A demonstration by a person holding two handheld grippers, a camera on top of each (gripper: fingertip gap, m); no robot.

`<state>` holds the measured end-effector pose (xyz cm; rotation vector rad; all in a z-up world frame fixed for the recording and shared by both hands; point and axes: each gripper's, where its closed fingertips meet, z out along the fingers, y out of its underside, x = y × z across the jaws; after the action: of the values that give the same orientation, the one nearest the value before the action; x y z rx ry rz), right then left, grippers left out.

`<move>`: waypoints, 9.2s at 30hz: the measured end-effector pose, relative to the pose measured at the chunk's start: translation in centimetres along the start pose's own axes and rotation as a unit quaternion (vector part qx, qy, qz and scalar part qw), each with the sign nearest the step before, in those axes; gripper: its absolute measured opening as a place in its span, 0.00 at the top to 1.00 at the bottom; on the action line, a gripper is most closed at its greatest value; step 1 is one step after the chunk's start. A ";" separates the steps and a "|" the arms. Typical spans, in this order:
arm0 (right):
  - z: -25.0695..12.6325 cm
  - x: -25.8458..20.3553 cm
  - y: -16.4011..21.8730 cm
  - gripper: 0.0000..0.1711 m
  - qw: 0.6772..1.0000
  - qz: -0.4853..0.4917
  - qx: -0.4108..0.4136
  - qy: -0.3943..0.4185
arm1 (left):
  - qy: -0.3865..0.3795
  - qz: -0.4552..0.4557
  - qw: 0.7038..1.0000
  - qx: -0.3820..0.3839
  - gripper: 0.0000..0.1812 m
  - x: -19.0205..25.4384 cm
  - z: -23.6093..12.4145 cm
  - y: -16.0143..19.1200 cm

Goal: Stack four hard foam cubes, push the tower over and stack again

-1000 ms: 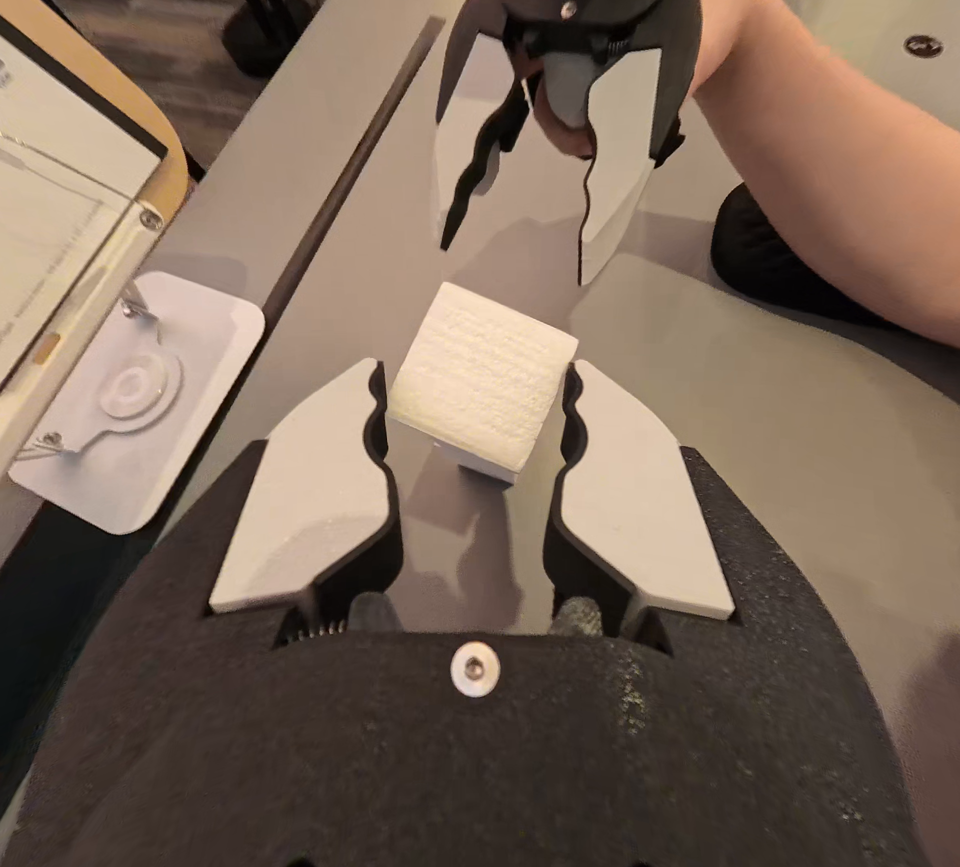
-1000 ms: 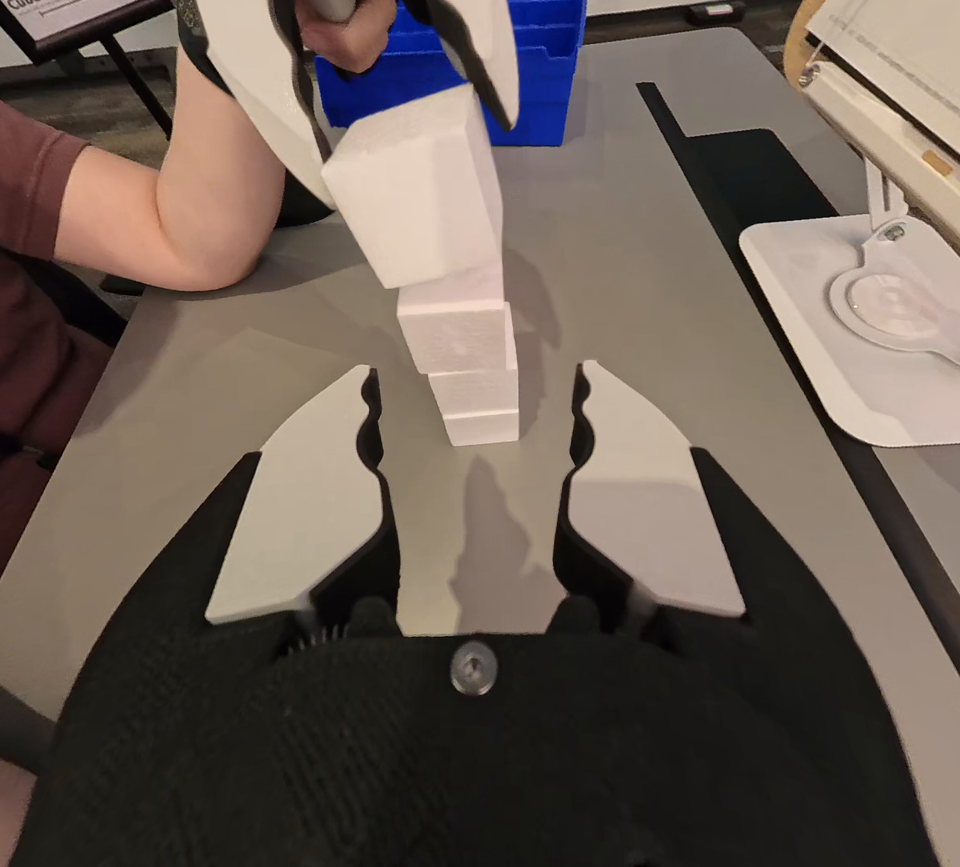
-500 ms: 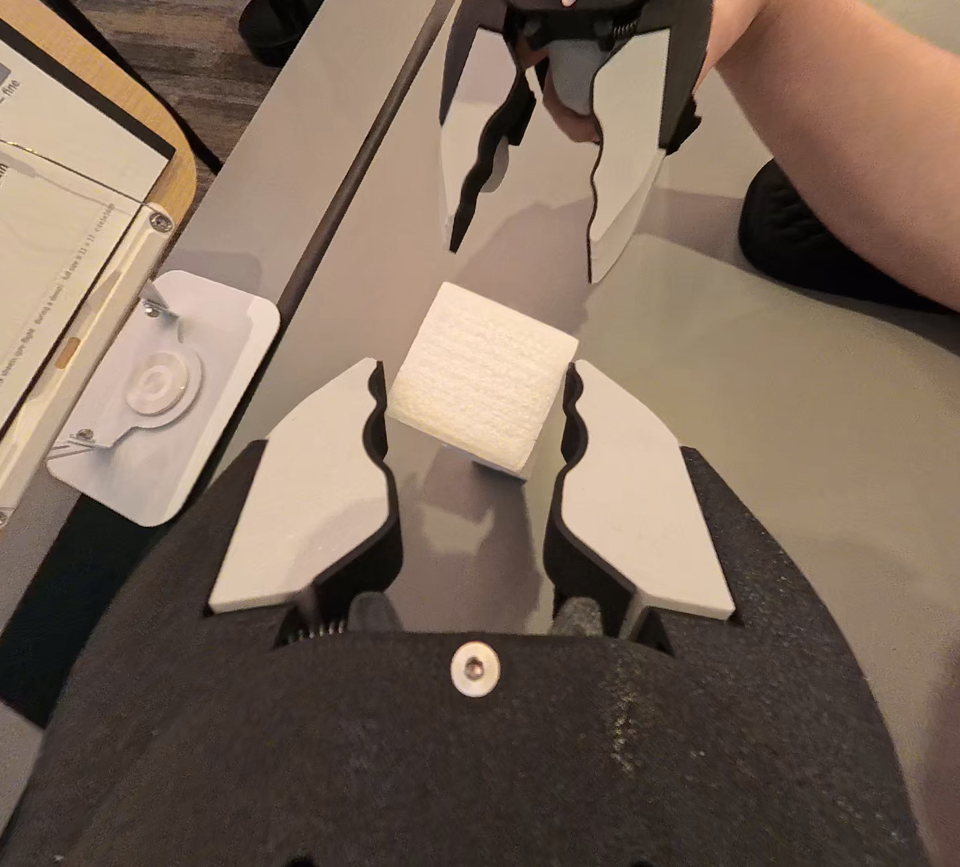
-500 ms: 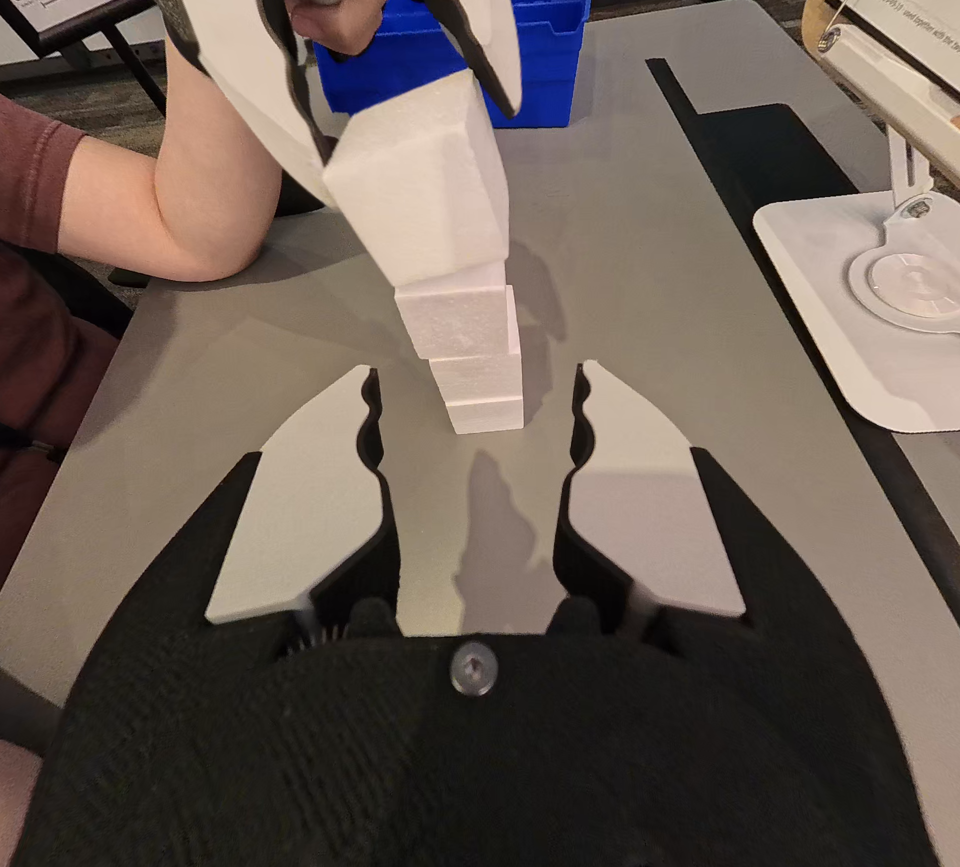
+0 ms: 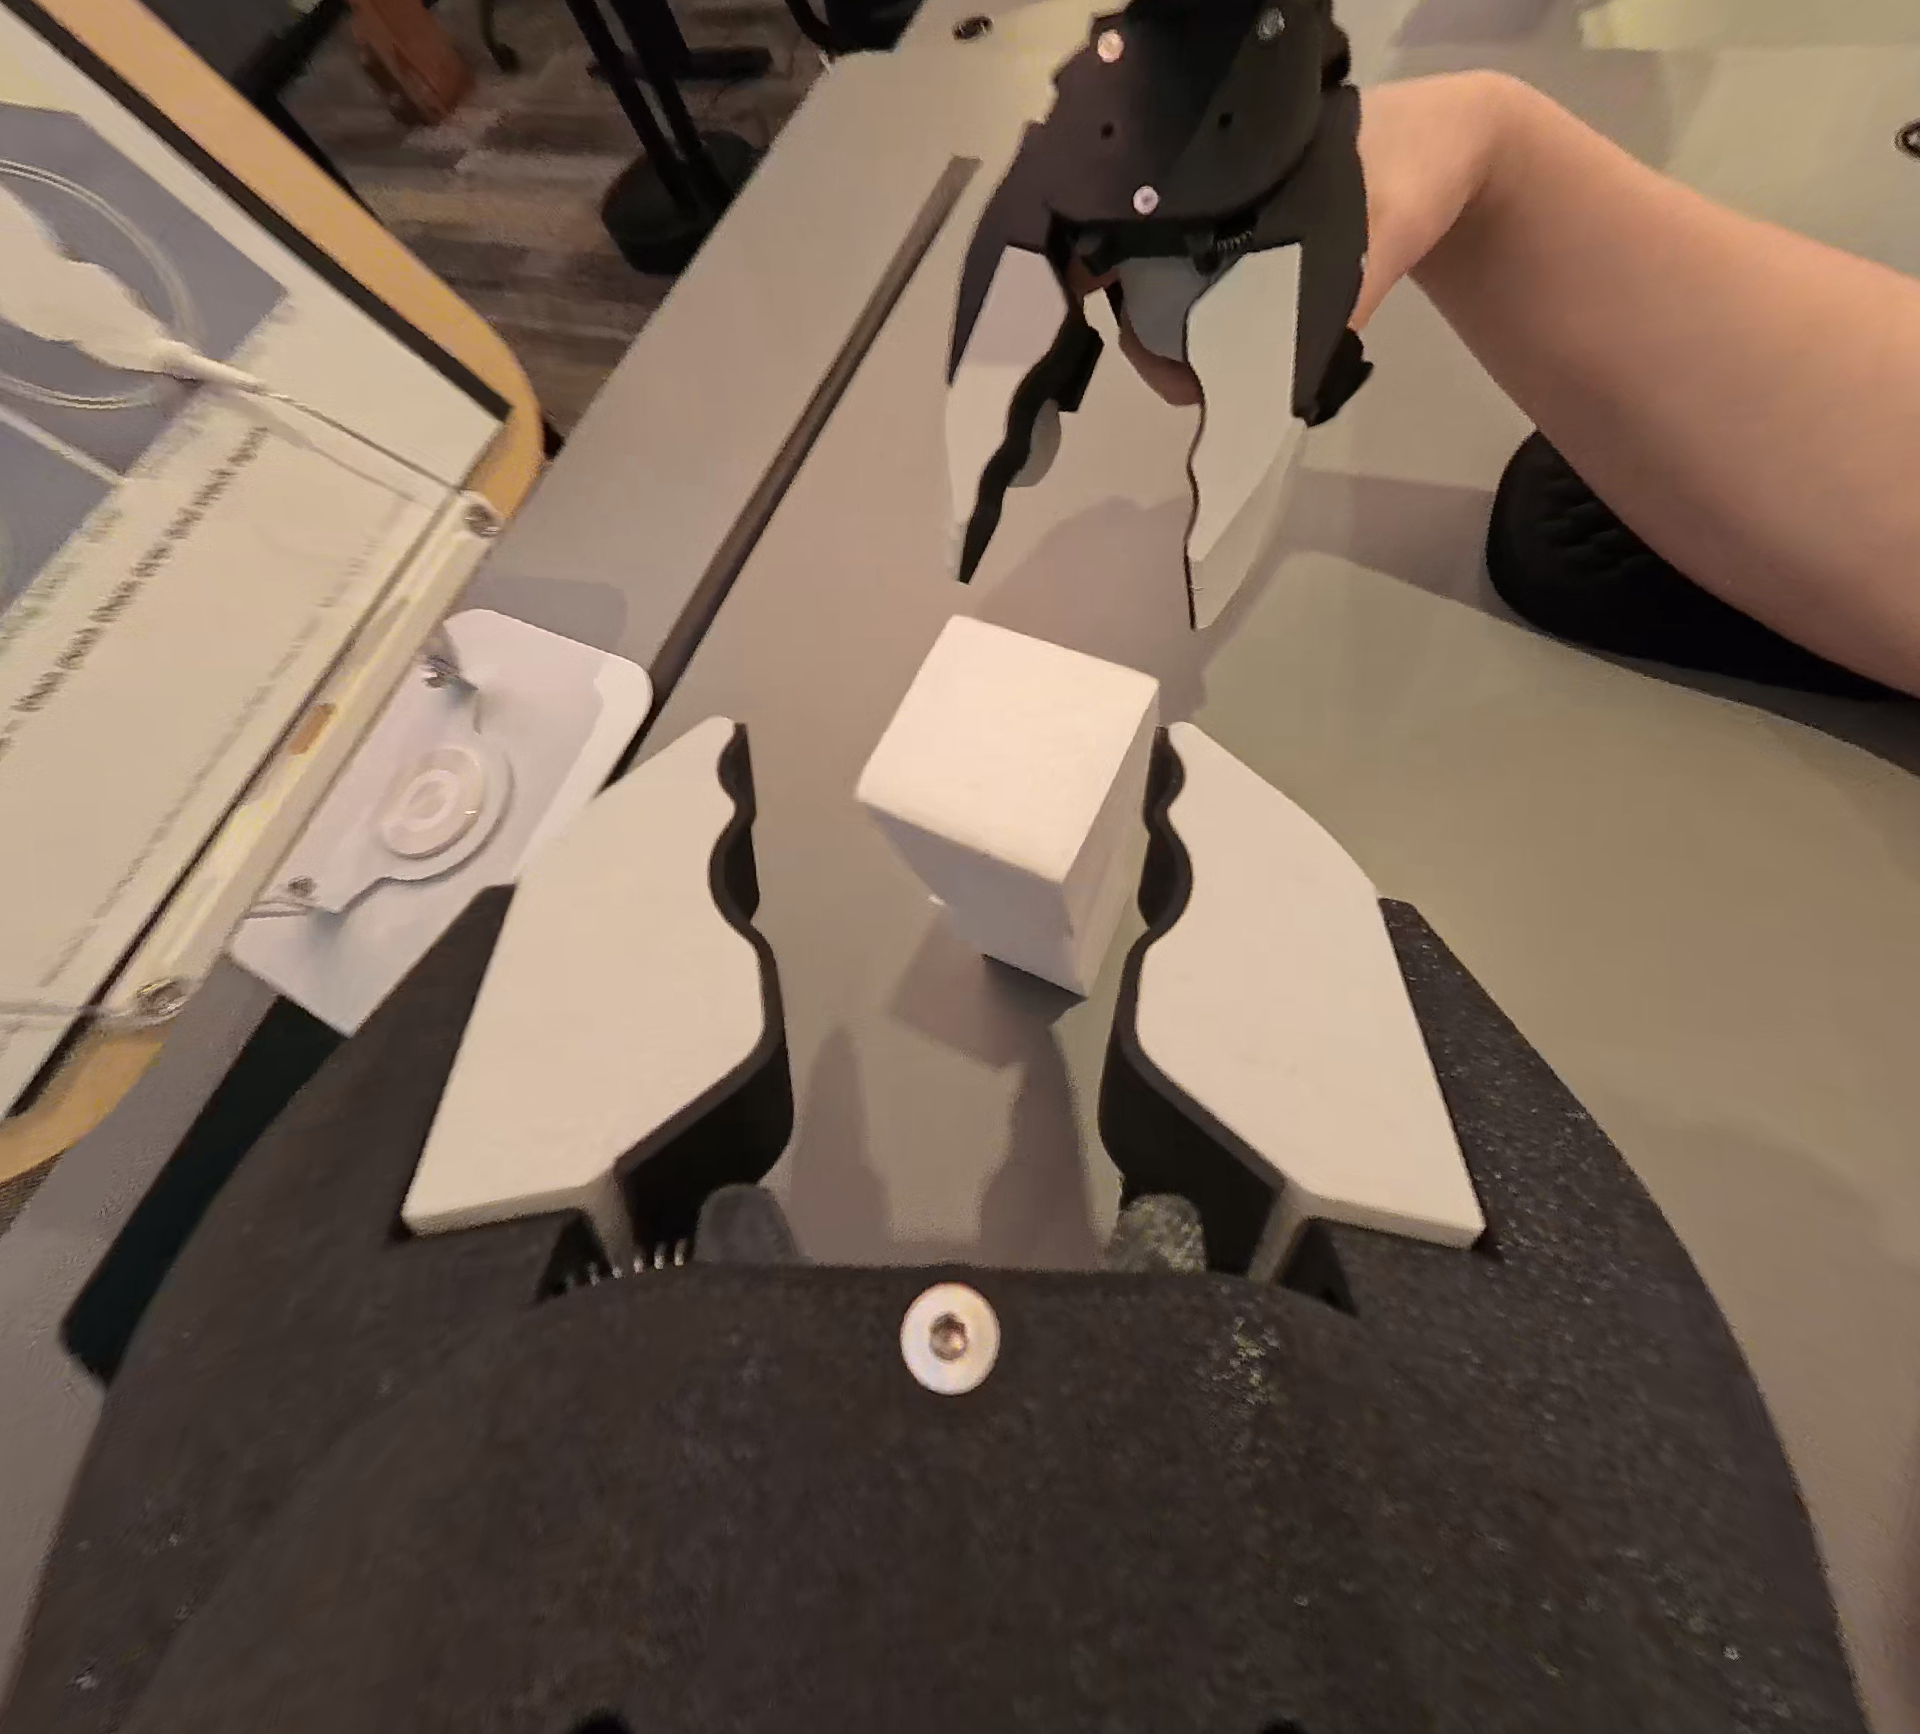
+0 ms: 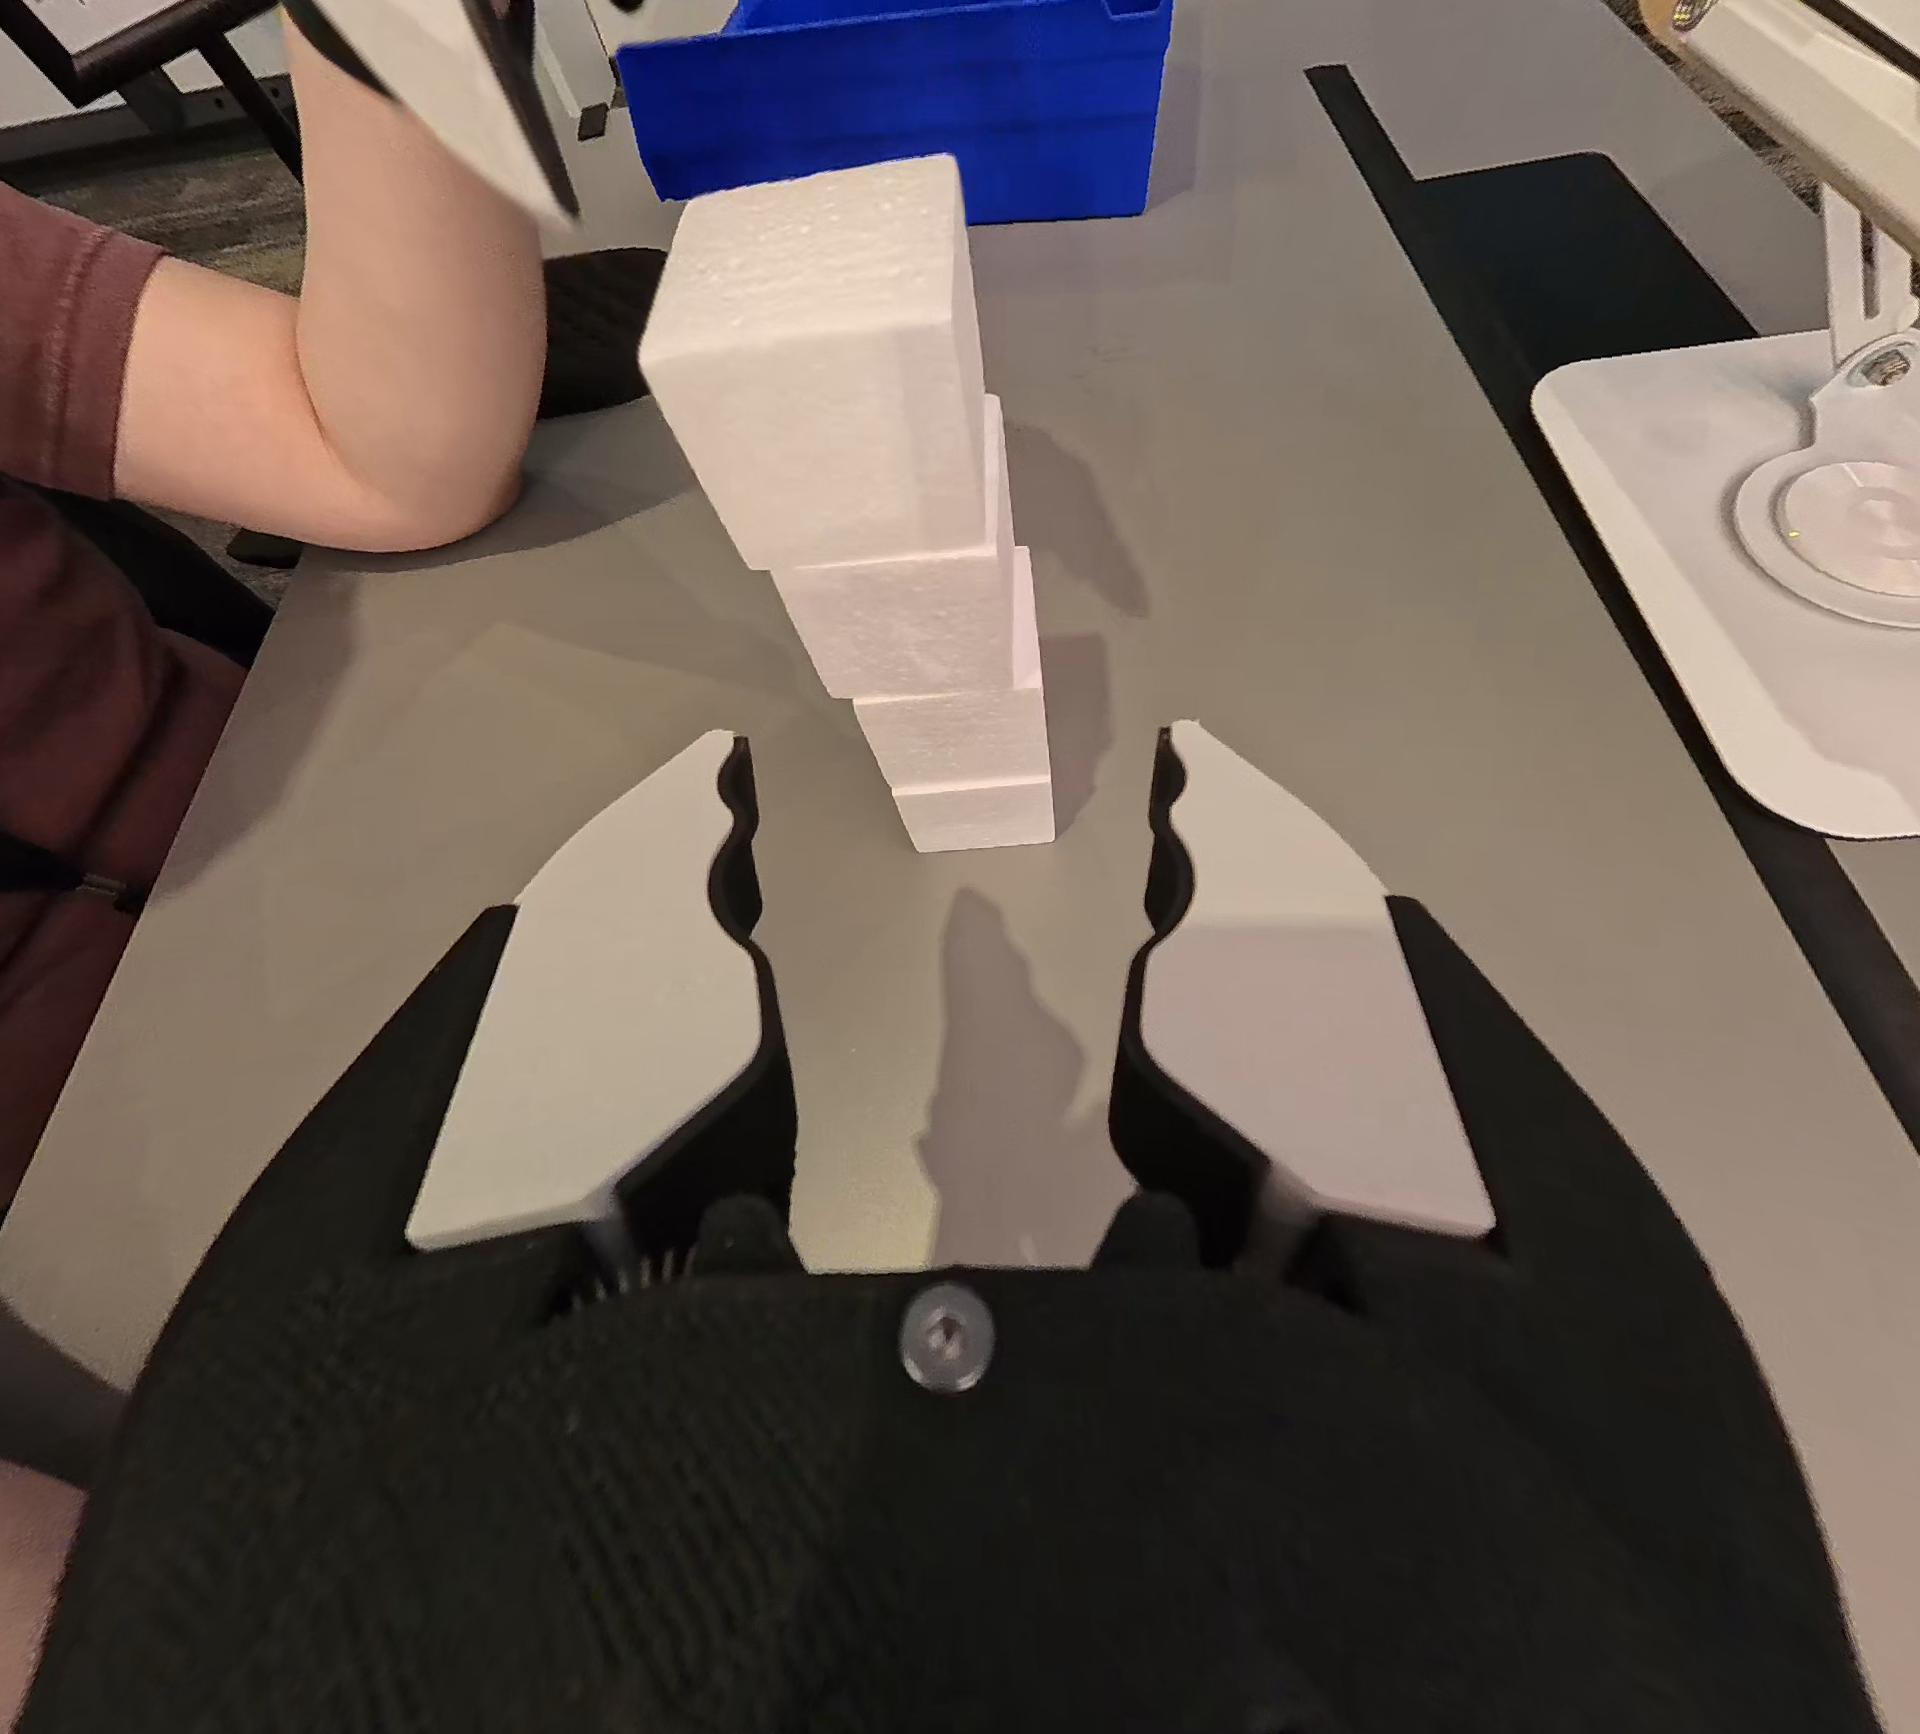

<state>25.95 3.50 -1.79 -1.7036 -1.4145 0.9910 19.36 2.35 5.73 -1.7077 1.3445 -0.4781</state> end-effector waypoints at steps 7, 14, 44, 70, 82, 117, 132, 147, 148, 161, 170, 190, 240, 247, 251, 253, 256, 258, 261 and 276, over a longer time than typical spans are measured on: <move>-2.0 -0.1 -0.8 0.57 0.999 -0.013 0.020 0.023 | -0.027 0.008 0.992 -0.123 0.81 -1.6 -4.7 7.8; -8.3 -0.3 -1.6 0.57 0.991 -0.033 0.035 0.127 | 0.048 -0.006 0.959 -0.280 1.00 -1.3 -1.8 15.3; -14.8 -2.4 -1.3 0.60 0.971 -0.048 0.052 0.227 | 0.078 0.049 0.989 -0.115 0.97 0.8 7.8 8.0; -17.2 11.7 19.7 0.54 0.831 0.244 -0.223 0.448 | 0.092 0.122 0.961 -0.230 0.63 1.9 12.3 14.3; -18.1 10.9 19.0 0.66 0.831 0.257 -0.212 0.446 | 0.069 0.183 0.966 -0.168 0.58 1.6 13.1 12.6; -14.6 2.7 8.3 0.66 0.900 0.217 -0.168 0.337 | 0.100 0.143 0.974 -0.144 0.66 1.0 14.6 13.6; -1.0 -0.1 5.4 0.66 0.914 0.216 -0.262 0.223 | -0.021 0.092 0.990 -0.106 0.66 -6.3 6.4 12.9; -0.1 0.4 6.6 0.66 0.897 0.181 -0.319 0.248 | -0.008 0.107 0.988 -0.111 0.66 -5.4 6.7 12.5; -0.1 0.3 6.7 0.66 0.897 0.178 -0.322 0.246 | -0.007 0.110 0.988 -0.112 0.66 -5.3 6.8 12.5; -0.5 0.0 7.0 0.66 0.886 0.135 -0.364 0.255 | 0.007 0.119 0.985 -0.125 0.66 -4.5 7.2 12.5; -0.5 -0.2 6.8 0.66 0.877 0.124 -0.377 0.269 | 0.017 0.120 0.983 -0.138 0.66 -4.1 7.5 12.9; -0.5 -0.1 7.4 0.66 0.857 0.147 -0.397 0.295 | 0.018 0.120 0.982 -0.143 0.66 -4.0 7.4 13.0; -17.6 0.2 8.4 0.62 0.842 0.308 -0.192 0.399 | -0.111 -0.098 0.971 -0.188 0.66 4.8 12.3 1.7; -17.4 0.3 8.1 0.62 0.848 0.302 -0.187 0.394 | -0.125 -0.085 0.967 -0.203 0.66 5.3 12.6 1.6; -17.3 0.3 8.2 0.62 0.849 0.302 -0.189 0.391 | -0.128 -0.089 0.966 -0.207 0.66 5.2 12.9 1.8; -17.3 0.3 8.2 0.62 0.849 0.302 -0.189 0.390 | -0.137 -0.085 0.964 -0.213 0.66 5.0 12.8 2.0; -17.2 0.3 8.4 0.63 0.850 0.302 -0.191 0.387 | -0.143 -0.084 0.962 -0.217 0.66 4.9 13.0 2.0; -17.2 0.4 8.5 0.63 0.850 0.305 -0.193 0.384 | -0.143 -0.079 0.963 -0.214 0.66 4.9 13.1 1.9; -17.2 0.5 9.0 0.63 0.847 0.310 -0.200 0.383 | -0.143 -0.083 0.964 -0.209 0.66 5.0 13.1 1.8; -16.2 1.1 10.8 0.63 0.843 0.328 -0.226 0.360 | -0.136 -0.085 0.964 -0.213 0.53 5.1 13.1 2.2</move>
<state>45.25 2.19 -3.94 -2.6336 -0.5683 0.2134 29.61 2.92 -4.14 -2.1630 1.1591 -0.0362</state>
